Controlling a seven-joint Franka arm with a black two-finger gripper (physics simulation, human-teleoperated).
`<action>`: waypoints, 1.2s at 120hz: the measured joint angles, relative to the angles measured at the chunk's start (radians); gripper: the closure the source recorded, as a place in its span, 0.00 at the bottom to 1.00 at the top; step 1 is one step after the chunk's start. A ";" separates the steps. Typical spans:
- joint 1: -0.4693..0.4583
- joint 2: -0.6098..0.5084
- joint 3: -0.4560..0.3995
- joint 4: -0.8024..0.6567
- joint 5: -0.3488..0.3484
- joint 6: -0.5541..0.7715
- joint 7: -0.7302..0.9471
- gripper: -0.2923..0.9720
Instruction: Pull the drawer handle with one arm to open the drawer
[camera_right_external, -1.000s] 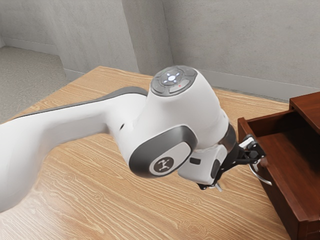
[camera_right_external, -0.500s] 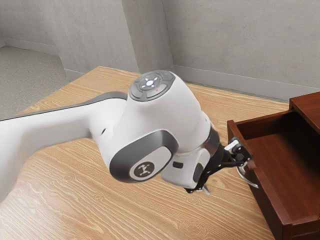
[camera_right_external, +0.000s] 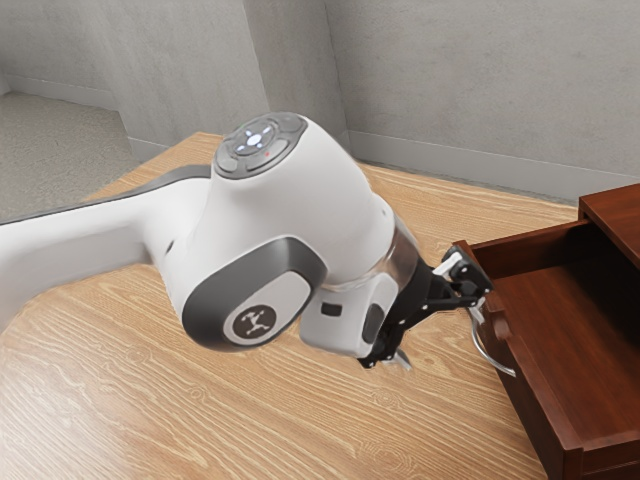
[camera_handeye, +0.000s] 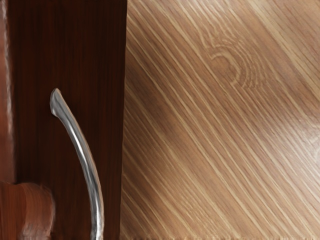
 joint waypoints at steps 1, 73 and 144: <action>0.000 -0.003 0.000 0.000 0.000 0.000 0.000 0.24; 0.038 -0.041 0.233 0.282 -0.041 -0.486 -0.112 0.23; 0.382 -0.031 0.003 0.319 -0.033 -0.754 -0.522 0.23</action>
